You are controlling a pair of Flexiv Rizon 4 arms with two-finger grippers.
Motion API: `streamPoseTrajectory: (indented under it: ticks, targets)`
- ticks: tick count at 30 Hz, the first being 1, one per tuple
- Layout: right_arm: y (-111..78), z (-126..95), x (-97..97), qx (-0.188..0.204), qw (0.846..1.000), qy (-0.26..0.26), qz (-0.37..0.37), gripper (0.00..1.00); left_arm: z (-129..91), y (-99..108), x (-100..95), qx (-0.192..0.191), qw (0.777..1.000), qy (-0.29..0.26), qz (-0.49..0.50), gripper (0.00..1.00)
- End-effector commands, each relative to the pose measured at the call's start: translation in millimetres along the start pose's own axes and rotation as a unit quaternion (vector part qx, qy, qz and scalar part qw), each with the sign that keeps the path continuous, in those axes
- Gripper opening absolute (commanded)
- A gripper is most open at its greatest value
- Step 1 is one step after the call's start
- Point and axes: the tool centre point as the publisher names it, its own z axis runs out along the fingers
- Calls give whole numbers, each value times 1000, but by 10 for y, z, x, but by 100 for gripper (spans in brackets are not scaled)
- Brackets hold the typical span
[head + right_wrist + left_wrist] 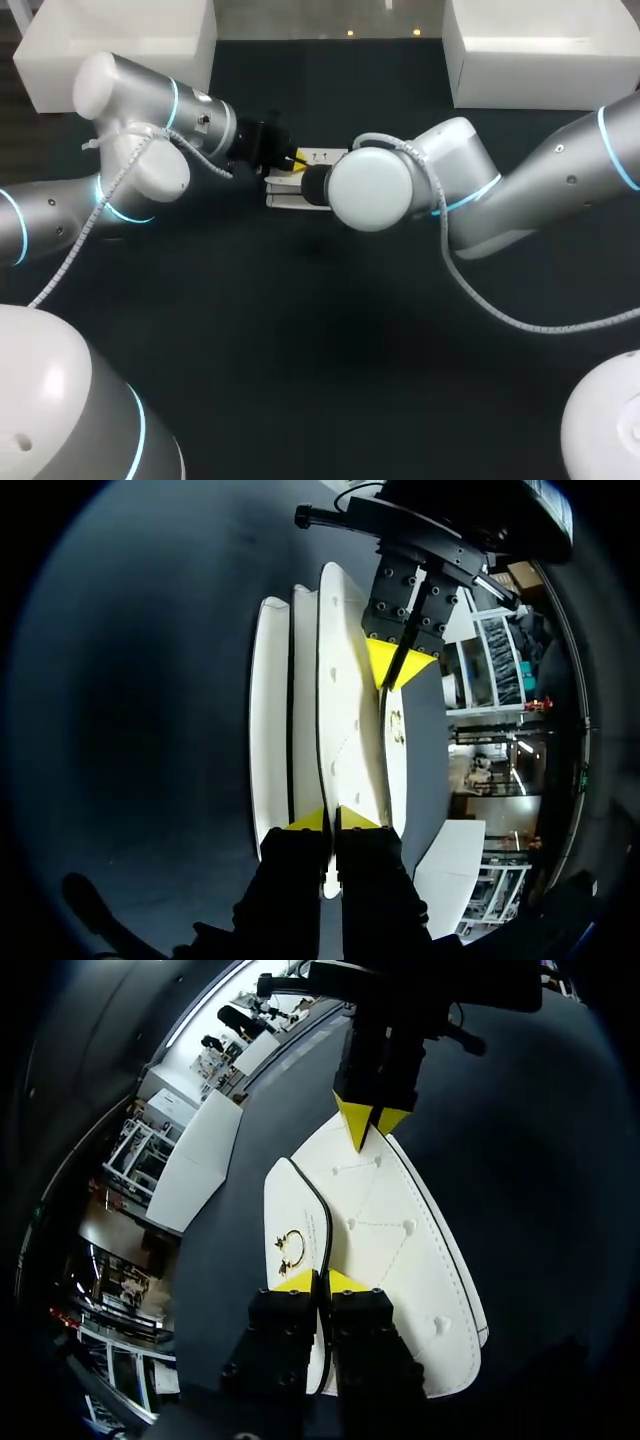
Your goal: Pick up the bag, open it, inspect its contents, close it, and place it on the opposite side
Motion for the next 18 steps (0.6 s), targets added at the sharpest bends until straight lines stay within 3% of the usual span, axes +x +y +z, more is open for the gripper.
streamPoseTrajectory:
  ticks: [1, 8, 18]
  targets:
    - [-14, 7, 21, -1, 1000, -2, 0, 0, 74, 56, -7, 6, 1000, -2, 0, 0]
    - [-14, 7, 21, -1, 1000, -2, 0, 0, 20, -106, 61, 34, 998, 0, 44, 0]
    - [-14, 7, 21, -1, 1000, -2, 0, 0, -63, 25, 90, 49, 997, 0, 55, 0]
